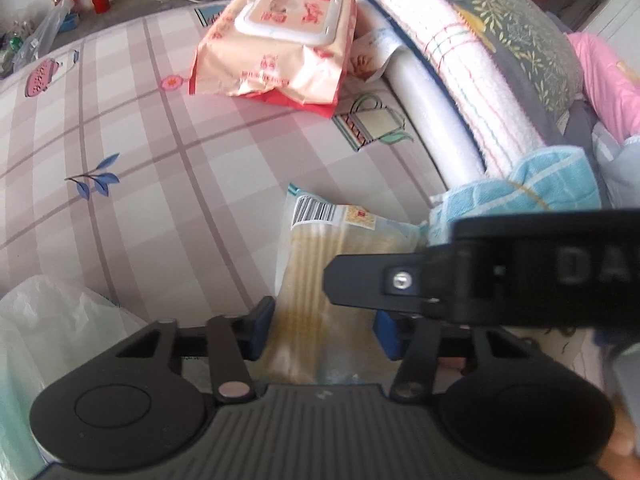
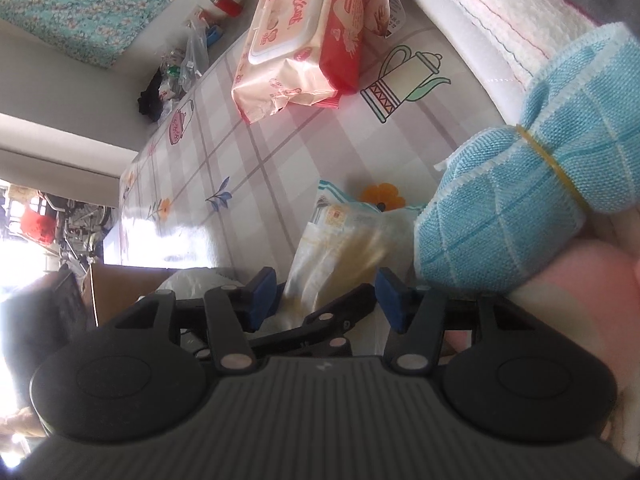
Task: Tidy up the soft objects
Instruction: 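Lift the cotton swab bag with both grippers and carry it to the cardboard box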
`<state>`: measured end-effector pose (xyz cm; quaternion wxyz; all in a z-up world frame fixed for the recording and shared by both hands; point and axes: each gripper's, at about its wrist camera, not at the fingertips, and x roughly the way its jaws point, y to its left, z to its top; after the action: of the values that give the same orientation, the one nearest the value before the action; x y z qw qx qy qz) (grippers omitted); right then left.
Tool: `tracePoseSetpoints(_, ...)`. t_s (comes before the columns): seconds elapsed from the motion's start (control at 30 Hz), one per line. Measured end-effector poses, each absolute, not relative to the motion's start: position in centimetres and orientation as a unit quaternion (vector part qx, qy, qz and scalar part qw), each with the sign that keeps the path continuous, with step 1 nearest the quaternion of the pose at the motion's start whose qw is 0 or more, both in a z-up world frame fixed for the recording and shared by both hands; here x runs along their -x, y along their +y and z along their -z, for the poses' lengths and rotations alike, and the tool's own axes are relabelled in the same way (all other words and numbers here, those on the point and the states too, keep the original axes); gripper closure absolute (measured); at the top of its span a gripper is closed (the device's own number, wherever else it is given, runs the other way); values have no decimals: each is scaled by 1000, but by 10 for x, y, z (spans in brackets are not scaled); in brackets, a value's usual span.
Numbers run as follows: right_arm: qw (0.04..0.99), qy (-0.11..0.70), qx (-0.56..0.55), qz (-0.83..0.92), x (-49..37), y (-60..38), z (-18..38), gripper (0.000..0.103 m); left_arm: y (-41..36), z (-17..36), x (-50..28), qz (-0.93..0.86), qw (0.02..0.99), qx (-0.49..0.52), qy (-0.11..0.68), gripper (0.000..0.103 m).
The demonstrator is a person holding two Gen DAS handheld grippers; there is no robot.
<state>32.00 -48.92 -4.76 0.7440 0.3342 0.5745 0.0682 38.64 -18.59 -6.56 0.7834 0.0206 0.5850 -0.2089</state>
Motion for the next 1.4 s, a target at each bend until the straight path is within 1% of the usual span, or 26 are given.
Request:
tracePoseSetpoints(0.03,743,574,-336,-68,-321,-489,49,49,-186,64,-386,208,785,-18,583,59)
tracePoseSetpoints(0.1,742,572,-342,-66,-322,-490,50,49,-184,60,-385,206,788,-15,580,60)
tracePoseSetpoints(0.3,739,559,-371,-62,-319,-496,50,49,-176,40,-385,211,794,18,569,61)
tracePoseSetpoints(0.37,733,553,-390,-64,-316,-500,50,46,-172,32,-384,212,797,26,564,61)
tracePoseSetpoints(0.5,730,540,-412,-73,-311,-501,44,45,-167,18,-377,215,803,31,555,61)
tracePoseSetpoints(1.0,774,479,-394,-127,-281,-473,-33,45,-123,-58,-333,217,844,47,488,61)
tracePoseSetpoints(1.23,786,467,-369,-167,-264,-428,-71,44,-74,-88,-304,197,864,58,460,61)
tracePoseSetpoints(1.4,785,470,-346,-206,-260,-378,-91,44,-24,-104,-287,164,878,67,445,61)
